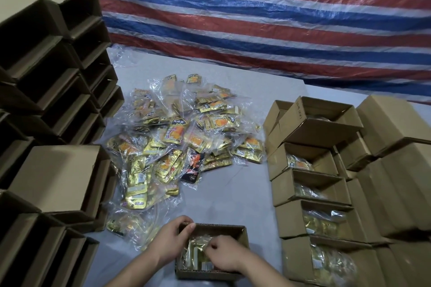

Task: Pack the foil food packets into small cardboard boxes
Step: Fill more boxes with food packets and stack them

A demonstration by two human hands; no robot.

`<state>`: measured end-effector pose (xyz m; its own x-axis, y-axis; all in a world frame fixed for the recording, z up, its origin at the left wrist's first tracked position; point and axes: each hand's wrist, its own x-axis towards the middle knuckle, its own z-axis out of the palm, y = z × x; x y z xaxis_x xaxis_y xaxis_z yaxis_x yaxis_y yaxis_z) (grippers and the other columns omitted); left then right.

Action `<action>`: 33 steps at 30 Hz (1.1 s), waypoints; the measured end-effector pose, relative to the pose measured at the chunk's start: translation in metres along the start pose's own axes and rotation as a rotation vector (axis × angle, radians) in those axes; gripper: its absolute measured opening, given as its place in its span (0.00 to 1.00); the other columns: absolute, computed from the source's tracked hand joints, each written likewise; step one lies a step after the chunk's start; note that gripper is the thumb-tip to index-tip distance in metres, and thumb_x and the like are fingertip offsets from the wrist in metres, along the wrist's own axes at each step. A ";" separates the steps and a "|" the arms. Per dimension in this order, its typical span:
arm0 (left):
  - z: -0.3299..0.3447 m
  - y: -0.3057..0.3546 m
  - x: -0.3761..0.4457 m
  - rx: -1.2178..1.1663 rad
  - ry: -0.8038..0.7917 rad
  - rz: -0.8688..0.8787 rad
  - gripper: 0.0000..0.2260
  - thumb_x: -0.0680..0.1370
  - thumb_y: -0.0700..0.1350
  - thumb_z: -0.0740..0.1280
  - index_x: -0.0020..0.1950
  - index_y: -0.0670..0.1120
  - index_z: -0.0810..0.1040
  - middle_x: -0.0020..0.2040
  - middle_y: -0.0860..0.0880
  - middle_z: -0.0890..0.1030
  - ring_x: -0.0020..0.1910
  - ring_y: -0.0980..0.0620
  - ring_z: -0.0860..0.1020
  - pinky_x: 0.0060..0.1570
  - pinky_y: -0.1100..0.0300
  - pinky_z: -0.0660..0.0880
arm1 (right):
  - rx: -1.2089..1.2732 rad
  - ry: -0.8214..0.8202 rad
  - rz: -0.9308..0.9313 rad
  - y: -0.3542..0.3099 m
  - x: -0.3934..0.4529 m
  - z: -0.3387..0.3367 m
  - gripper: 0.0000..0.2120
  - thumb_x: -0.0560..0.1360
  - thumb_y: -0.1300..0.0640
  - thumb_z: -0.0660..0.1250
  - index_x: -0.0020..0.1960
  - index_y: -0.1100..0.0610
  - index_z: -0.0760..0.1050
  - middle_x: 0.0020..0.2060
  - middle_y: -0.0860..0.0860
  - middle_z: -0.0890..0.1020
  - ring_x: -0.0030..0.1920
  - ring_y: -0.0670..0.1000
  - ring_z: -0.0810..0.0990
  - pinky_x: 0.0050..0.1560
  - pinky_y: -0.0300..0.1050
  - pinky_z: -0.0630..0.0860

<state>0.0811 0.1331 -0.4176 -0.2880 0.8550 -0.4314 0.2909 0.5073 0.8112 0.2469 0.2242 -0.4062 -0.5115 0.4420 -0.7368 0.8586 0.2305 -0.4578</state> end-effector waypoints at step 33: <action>0.011 0.077 -0.021 0.107 0.265 -0.184 0.16 0.85 0.49 0.52 0.53 0.45 0.78 0.38 0.46 0.82 0.37 0.51 0.80 0.35 0.60 0.74 | -0.017 0.601 0.006 0.036 -0.053 -0.058 0.05 0.83 0.54 0.53 0.55 0.52 0.66 0.46 0.50 0.80 0.49 0.54 0.81 0.41 0.45 0.69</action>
<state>0.1198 0.1550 -0.3505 -0.5672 0.6975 -0.4378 0.3022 0.6708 0.6772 0.3073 0.2594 -0.3548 -0.4032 0.8549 -0.3263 0.8642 0.2385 -0.4430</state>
